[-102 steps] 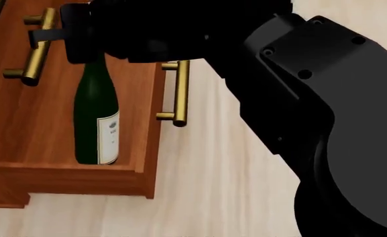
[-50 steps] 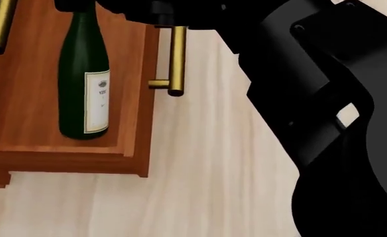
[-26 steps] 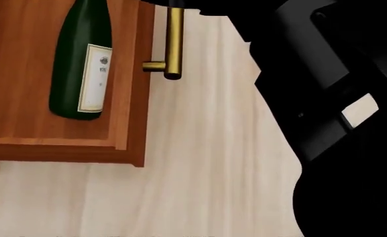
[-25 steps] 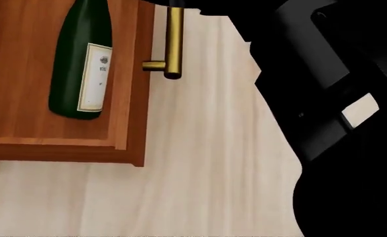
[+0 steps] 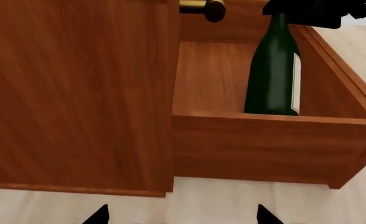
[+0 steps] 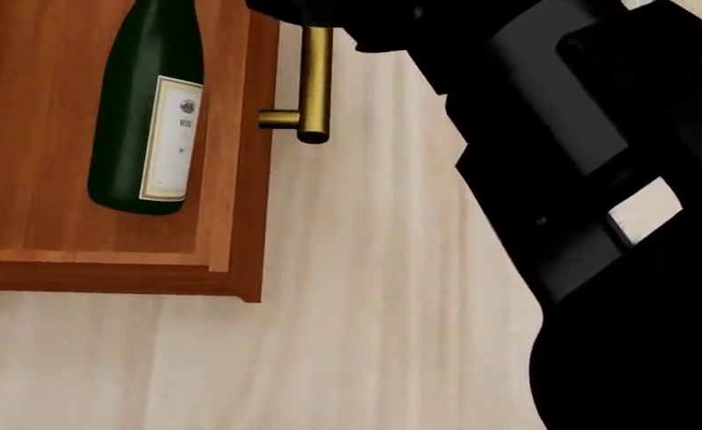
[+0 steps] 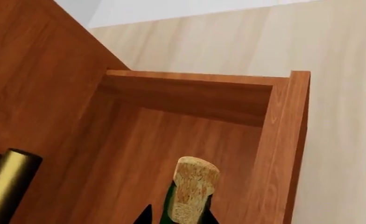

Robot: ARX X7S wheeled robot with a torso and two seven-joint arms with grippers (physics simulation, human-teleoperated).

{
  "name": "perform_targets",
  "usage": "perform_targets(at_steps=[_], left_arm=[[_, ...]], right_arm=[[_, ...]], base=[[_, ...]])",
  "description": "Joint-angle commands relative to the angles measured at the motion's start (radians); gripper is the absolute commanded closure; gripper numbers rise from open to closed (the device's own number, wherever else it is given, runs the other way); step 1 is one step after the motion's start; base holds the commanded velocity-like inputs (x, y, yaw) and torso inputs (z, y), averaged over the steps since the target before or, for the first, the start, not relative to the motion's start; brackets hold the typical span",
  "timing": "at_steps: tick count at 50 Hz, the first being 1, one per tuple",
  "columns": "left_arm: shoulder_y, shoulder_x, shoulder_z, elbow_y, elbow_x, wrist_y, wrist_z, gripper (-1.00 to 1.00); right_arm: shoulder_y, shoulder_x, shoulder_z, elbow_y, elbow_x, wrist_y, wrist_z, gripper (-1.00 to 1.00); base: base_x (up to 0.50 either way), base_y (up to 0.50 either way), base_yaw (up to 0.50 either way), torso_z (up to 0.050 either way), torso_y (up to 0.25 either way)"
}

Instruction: Put the wine bottle in the bottom drawer of the cabinet.

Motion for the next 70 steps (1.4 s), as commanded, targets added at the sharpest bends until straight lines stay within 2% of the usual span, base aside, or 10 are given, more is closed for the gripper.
perform_targets(at_steps=[1, 19, 20, 46, 54, 70], left_arm=[[0.012, -0.001, -0.001, -0.019, 0.002, 0.021, 0.011, -1.0], [0.023, -0.001, -0.005, -0.037, -0.002, 0.043, 0.022, -1.0], [0.023, 0.0, -0.006, -0.038, -0.003, 0.042, 0.023, -1.0], [0.03, 0.007, -0.014, -0.031, 0.0, 0.029, 0.019, -1.0], [0.031, 0.005, -0.017, -0.023, 0.002, 0.02, 0.016, -1.0], [0.026, 0.01, -0.024, -0.013, -0.007, -0.004, 0.013, -1.0]], right_arm=[[-0.113, -0.026, -0.239, -0.082, 0.146, 0.081, 0.017, 1.0], [-0.143, -0.026, -0.238, -0.075, 0.115, 0.097, 0.029, 1.0], [-0.143, -0.026, -0.237, -0.077, 0.116, 0.098, 0.028, -1.0], [-0.082, -0.026, -0.24, -0.035, 0.13, 0.106, 0.043, -1.0], [0.006, -0.026, -0.242, -0.022, 0.123, 0.126, 0.036, -1.0], [0.186, -0.026, -0.247, 0.053, 0.072, 0.189, -0.081, -1.0]], base=[[0.0, 0.0, 0.0, 0.0, 0.0], [0.0, 0.0, 0.0, 0.0, -0.01], [0.0, 0.0, 0.0, 0.0, -0.011], [0.0, 0.0, 0.0, 0.0, -0.014], [0.0, 0.0, 0.0, 0.0, -0.007], [0.0, 0.0, 0.0, 0.0, -0.001]])
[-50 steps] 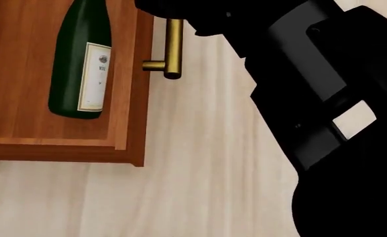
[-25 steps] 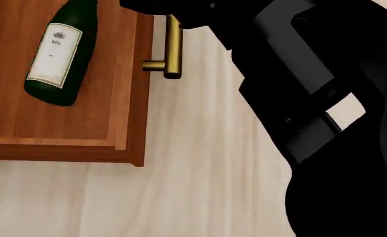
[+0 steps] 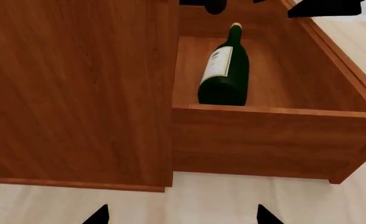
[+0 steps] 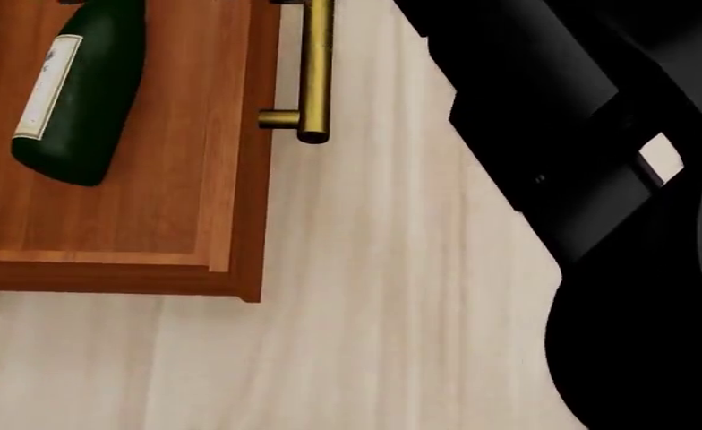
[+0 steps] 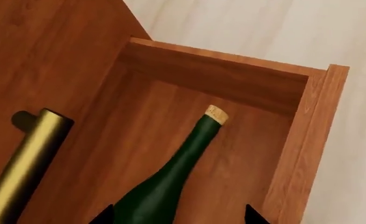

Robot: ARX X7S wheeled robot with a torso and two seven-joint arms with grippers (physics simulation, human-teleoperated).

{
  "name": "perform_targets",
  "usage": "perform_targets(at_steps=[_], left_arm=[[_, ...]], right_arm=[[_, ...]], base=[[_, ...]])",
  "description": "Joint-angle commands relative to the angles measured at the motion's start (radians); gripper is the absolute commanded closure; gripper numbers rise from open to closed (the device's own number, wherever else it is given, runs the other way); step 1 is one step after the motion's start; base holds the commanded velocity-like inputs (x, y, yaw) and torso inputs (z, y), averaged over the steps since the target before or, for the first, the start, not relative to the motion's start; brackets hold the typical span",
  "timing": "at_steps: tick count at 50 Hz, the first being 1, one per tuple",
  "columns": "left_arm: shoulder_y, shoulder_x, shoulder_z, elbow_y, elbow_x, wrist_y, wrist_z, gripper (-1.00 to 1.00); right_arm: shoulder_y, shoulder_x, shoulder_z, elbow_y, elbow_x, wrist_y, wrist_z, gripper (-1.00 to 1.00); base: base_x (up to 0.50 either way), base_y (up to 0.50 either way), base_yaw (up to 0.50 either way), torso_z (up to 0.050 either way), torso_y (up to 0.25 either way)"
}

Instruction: Put the wine bottle in the bottom drawer of the cabinet.

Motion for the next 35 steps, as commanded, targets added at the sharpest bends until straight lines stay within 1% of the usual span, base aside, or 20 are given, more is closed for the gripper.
perform_targets(at_steps=[1, 8, 12, 13, 15, 20, 24, 30, 35], left_arm=[[-0.003, 0.001, -0.007, 0.004, -0.008, -0.013, -0.002, -1.0], [-0.004, -0.003, -0.012, 0.004, -0.014, -0.012, -0.002, -1.0], [-0.005, -0.005, -0.014, 0.011, -0.014, -0.018, -0.004, -1.0], [-0.007, -0.004, -0.015, 0.011, -0.018, -0.019, -0.002, -1.0], [-0.009, -0.004, -0.017, 0.014, -0.019, -0.024, -0.003, -1.0], [-0.011, -0.004, -0.019, 0.022, -0.019, -0.035, -0.006, -1.0], [-0.01, -0.007, -0.021, 0.019, -0.021, -0.034, -0.006, -1.0], [-0.007, -0.015, -0.023, 0.022, -0.018, -0.031, -0.008, -1.0], [-0.008, -0.021, -0.025, 0.045, -0.016, -0.043, -0.017, -1.0]], right_arm=[[0.076, 0.0, -0.09, 0.041, -0.021, 0.055, -0.042, -1.0], [0.138, 0.011, -0.084, 0.035, -0.036, 0.075, -0.066, -1.0], [0.168, 0.111, -0.064, -0.183, -0.04, 0.053, 0.032, -1.0], [0.168, 0.145, -0.041, -0.242, -0.011, 0.052, 0.065, -1.0], [0.18, 0.173, -0.042, -0.303, -0.026, 0.044, 0.103, -1.0], [0.186, 0.254, 0.0, -0.429, 0.016, 0.038, 0.181, -1.0], [0.167, 0.356, 0.049, -0.594, 0.058, -0.006, 0.276, -1.0], [0.147, 0.472, 0.095, -0.798, 0.1, -0.04, 0.384, -1.0], [0.134, 0.543, 0.115, -0.914, 0.115, -0.061, 0.454, -1.0]], base=[[0.0, 0.0, 0.0, 0.0, 0.0], [0.0, 0.0, 0.0, 0.0, 0.0], [0.0, 0.0, 0.0, 0.0, 0.0], [0.0, 0.0, 0.0, 0.0, 0.0], [0.0, 0.0, 0.0, 0.0, 0.0], [0.0, 0.0, 0.0, 0.0, 0.0], [0.0, 0.0, 0.0, 0.0, 0.0], [0.0, 0.0, 0.0, 0.0, 0.0], [0.0, 0.0, 0.0, 0.0, 0.0]])
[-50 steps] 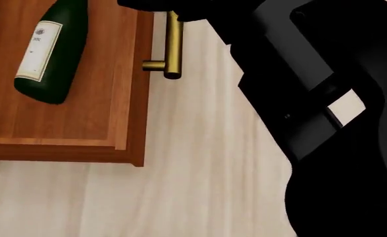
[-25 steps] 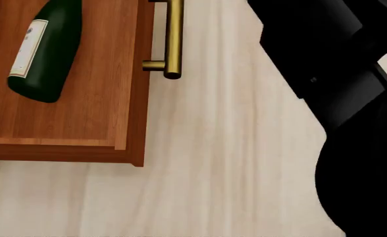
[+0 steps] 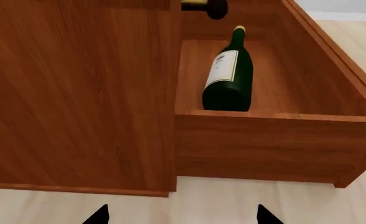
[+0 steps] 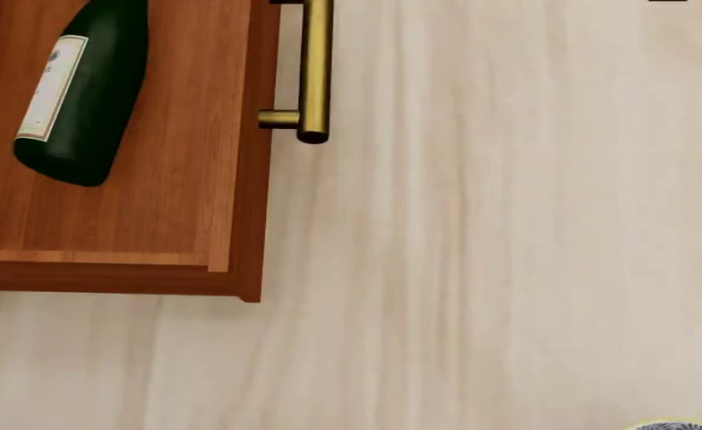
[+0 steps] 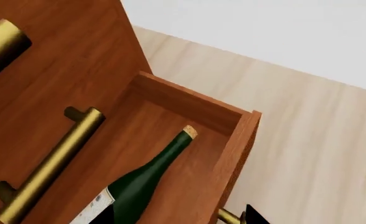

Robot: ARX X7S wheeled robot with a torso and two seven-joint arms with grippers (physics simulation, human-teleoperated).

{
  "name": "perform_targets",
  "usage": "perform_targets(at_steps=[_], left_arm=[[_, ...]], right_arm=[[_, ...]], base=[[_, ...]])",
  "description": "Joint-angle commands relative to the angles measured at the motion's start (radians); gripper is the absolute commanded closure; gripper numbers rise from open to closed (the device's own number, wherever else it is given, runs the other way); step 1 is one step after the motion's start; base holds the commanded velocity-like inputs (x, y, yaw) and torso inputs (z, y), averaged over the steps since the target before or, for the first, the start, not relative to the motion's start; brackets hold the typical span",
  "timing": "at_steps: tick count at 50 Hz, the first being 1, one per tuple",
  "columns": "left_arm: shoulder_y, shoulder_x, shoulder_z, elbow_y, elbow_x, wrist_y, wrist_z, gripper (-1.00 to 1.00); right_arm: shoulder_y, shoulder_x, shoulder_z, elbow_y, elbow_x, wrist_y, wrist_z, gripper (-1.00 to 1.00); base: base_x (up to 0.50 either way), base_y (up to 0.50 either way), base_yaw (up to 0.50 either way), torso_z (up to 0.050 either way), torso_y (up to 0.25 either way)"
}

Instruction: Put the wine bottle in the bottom drawer of the cabinet.

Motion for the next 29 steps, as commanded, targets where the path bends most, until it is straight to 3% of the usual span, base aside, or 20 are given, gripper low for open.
perform_targets(at_steps=[1, 9, 14, 29], left_arm=[[-0.001, -0.012, -0.006, 0.029, 0.004, -0.017, -0.013, -1.0], [0.003, -0.023, -0.008, 0.033, 0.006, -0.015, -0.012, -1.0], [-0.008, -0.093, -0.015, 0.117, 0.01, -0.048, -0.036, -1.0], [-0.041, -0.165, 0.021, 0.145, 0.032, -0.017, -0.053, -1.0]], right_arm=[[-0.022, 0.187, 0.068, -0.317, 0.059, -0.055, 0.177, -1.0], [-0.055, 0.312, 0.102, -0.53, 0.065, -0.121, 0.322, -1.0], [-0.102, 0.404, 0.133, -0.67, 0.099, -0.182, 0.387, -1.0], [-0.211, 0.639, 0.178, -1.003, 0.093, -0.312, 0.529, -1.0]], base=[[0.0, 0.0, 0.0, 0.0, 0.0], [0.0, 0.0, 0.0, 0.0, 0.0], [0.0, 0.0, 0.0, 0.0, 0.0], [0.0, 0.0, 0.0, 0.0, 0.0]])
